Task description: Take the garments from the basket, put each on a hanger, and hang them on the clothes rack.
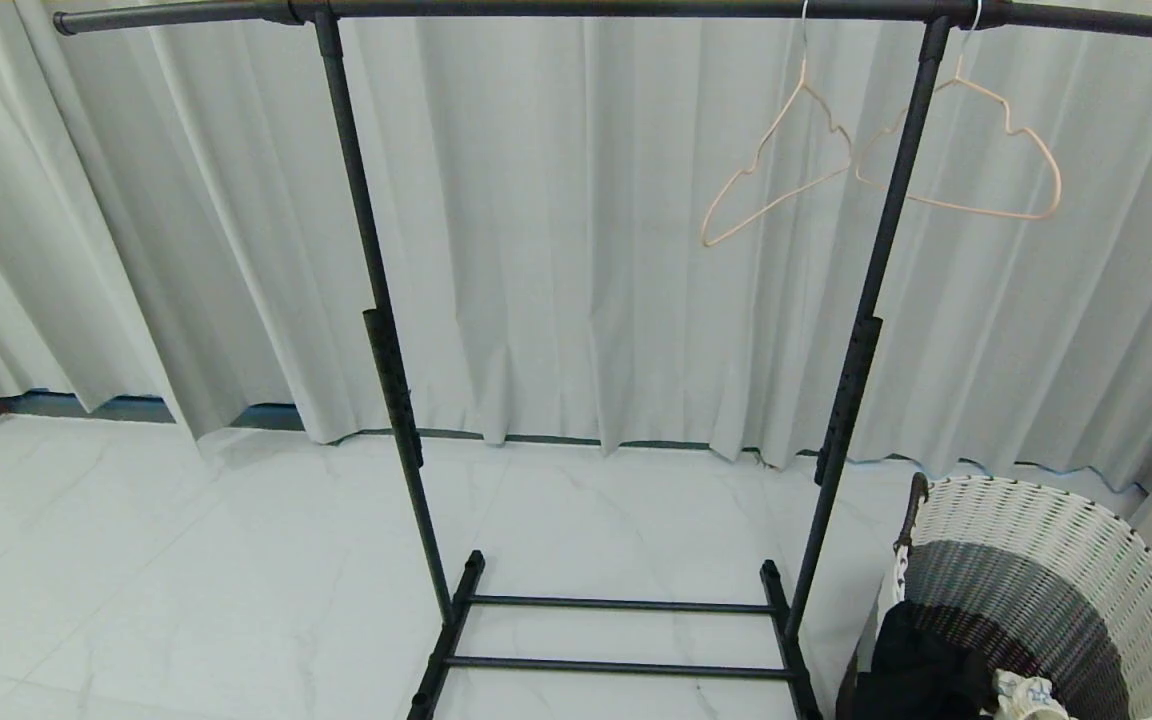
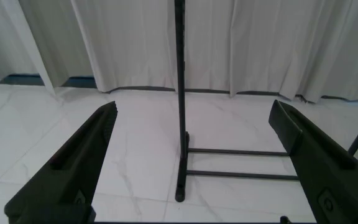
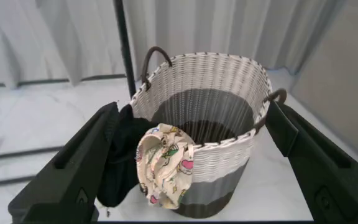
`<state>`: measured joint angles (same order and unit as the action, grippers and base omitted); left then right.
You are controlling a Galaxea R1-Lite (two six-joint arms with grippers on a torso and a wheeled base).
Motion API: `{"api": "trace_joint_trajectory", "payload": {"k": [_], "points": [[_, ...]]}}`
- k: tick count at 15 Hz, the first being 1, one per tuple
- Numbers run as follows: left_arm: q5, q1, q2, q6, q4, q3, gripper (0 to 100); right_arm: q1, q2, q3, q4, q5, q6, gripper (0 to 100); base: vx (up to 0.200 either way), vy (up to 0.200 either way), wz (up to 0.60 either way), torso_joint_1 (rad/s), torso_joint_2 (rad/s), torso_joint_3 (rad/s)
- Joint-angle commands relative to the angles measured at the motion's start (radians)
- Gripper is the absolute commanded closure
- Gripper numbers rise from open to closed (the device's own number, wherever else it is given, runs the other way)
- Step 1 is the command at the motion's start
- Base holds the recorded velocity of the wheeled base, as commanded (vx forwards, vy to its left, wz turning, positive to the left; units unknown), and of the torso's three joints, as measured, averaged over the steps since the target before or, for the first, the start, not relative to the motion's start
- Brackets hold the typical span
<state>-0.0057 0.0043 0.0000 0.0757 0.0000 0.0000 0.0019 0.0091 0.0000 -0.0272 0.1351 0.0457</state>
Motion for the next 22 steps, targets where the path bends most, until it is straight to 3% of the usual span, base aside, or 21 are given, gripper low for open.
{"api": "trace_joint_trajectory", "payload": {"k": [1, 2, 4, 6, 10, 11, 13, 15, 17, 22], "points": [[0.0, 0.0, 0.0, 0.001, 0.0, 0.0, 0, 0.001, 0.009, -0.04, -0.003, -0.084, -0.053, 0, 0.0, 0.0, 0.0, 0.0, 0.0, 0.0], [0.0, 0.0, 0.0, 0.009, 0.0, 0.0, 0, 0.015, 0.074, -0.135, -0.062, -0.155, -0.07, 0, 0.0, 0.0, 0.0, 0.0, 0.0, 0.0], [-0.002, 0.0, 0.0, 0.021, 0.0, 0.0, 0, 0.112, 0.302, -0.298, -0.247, -0.154, -0.231, 0, 0.0, 0.0, 0.0, 0.0, 0.0, 0.0], [-0.003, 0.0, 0.002, 0.022, 0.0, 0.0, 0, 0.142, 0.591, -0.399, -0.372, -0.152, -0.376, 0, 0.0, 0.0, 0.0, 0.0, 0.0, 0.0], [-0.003, 0.0, 0.0, 0.029, 0.0, 0.0, 0, 0.122, 1.098, -0.492, -0.364, -0.135, -0.67, 0, 0.0, 0.0, 0.0, 0.0, 0.0, 0.0], [-0.003, 0.0, 0.0, 0.029, 0.0, 0.0, 0, 0.11, 1.17, -0.492, -0.344, -0.126, -0.716, 0, 0.0, 0.0, 0.0, 0.0, 0.0, 0.0], [-0.003, 0.0, 0.0, 0.03, 0.0, 0.0, 0, 0.061, 1.405, -0.466, -0.174, -0.117, -0.85, 0, 0.0, 0.0, 0.0, 0.0, 0.0, 0.0], [-0.003, 0.0, 0.0, 0.03, 0.0, 0.0, 0, -0.003, 1.52, -0.436, -0.039, -0.061, -0.968, 0, 0.0, 0.0, 0.0, 0.0, 0.0, 0.0], [-0.003, 0.0, 0.0, 0.03, 0.0, 0.0, 0, -0.068, 1.6, -0.402, 0.043, -0.057, -1.078, 0, 0.0, 0.0, 0.0, 0.0, 0.0, 0.0], [-0.003, 0.0, 0.0, 0.03, 0.0, 0.0, 0, -0.074, 1.695, -0.36, 0.181, -0.104, -1.083, 0, 0.0, 0.0, 0.0, 0.0, 0.0, 0.0]]}}
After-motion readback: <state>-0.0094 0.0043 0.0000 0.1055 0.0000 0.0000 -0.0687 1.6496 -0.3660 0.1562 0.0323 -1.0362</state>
